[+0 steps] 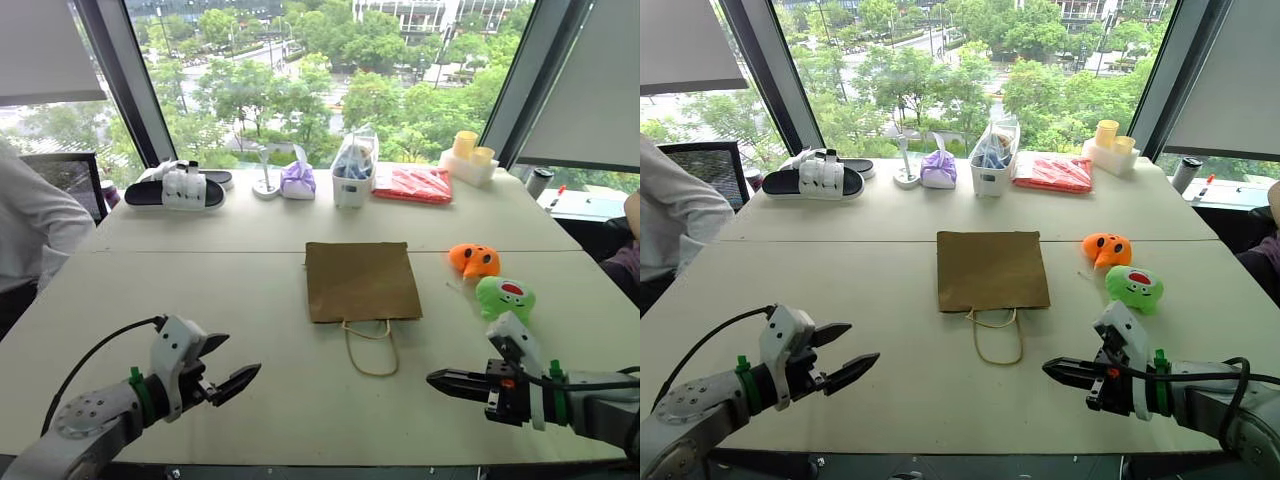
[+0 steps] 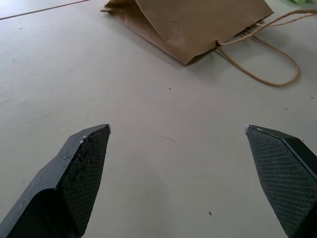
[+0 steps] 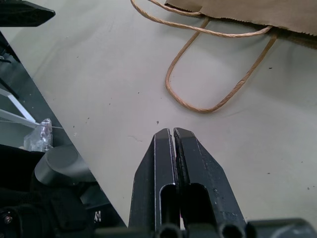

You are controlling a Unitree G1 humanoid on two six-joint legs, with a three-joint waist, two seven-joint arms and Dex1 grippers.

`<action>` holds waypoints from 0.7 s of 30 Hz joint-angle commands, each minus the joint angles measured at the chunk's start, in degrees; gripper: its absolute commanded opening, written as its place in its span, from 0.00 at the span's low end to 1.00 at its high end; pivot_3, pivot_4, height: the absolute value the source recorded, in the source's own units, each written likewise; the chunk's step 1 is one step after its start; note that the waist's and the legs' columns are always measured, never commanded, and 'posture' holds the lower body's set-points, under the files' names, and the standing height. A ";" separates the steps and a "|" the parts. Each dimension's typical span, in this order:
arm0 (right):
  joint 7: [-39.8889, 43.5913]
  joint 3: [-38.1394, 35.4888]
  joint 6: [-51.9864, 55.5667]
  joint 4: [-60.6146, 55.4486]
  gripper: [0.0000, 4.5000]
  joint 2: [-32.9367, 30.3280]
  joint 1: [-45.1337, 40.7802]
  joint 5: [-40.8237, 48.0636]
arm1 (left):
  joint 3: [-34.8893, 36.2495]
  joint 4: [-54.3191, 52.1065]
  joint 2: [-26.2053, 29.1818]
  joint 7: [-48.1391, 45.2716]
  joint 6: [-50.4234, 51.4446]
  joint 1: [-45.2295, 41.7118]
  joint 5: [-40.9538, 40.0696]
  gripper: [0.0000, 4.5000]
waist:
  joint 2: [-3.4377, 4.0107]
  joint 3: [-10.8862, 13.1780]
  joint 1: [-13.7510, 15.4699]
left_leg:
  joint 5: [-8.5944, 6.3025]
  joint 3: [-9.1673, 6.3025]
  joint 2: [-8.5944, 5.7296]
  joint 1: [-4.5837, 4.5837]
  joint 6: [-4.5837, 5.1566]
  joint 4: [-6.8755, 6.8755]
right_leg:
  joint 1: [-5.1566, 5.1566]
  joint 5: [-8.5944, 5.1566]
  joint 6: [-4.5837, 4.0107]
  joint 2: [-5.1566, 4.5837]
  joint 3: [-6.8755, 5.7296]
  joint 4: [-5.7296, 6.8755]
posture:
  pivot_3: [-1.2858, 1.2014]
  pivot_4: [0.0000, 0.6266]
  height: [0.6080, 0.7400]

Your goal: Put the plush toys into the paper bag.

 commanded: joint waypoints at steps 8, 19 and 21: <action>0.12 -0.08 -1.97 -1.01 0.01 0.61 -0.03 -0.94 | 0.49 -0.38 0.23 -0.61 -0.08 -1.10 -0.63 1.00 | 0.00 0.00 -0.02 | 0.00 0.00 0.00 0.00 0.00 0.00 | 0.00 0.00 0.00 0.01 0.00 0.00 | 0.52 0.24 1.00; -0.18 0.13 -3.16 -0.52 0.01 1.50 0.42 -1.78 | 1.08 2.28 2.30 -2.80 -0.40 -4.95 -0.50 1.00 | -0.01 0.00 0.02 | 0.00 0.00 -0.01 0.01 0.00 0.00 | 0.00 0.00 0.00 0.01 0.00 0.01 | 0.52 0.24 1.00; -0.57 -0.69 -3.36 -0.71 0.01 2.11 1.17 -1.67 | -0.24 4.67 5.80 -7.16 -2.51 -9.46 1.07 1.00 | -0.03 0.01 0.10 | 0.00 -0.02 -0.03 0.01 0.00 0.01 | 0.01 0.00 0.00 0.02 -0.03 0.02 | 0.52 0.24 1.00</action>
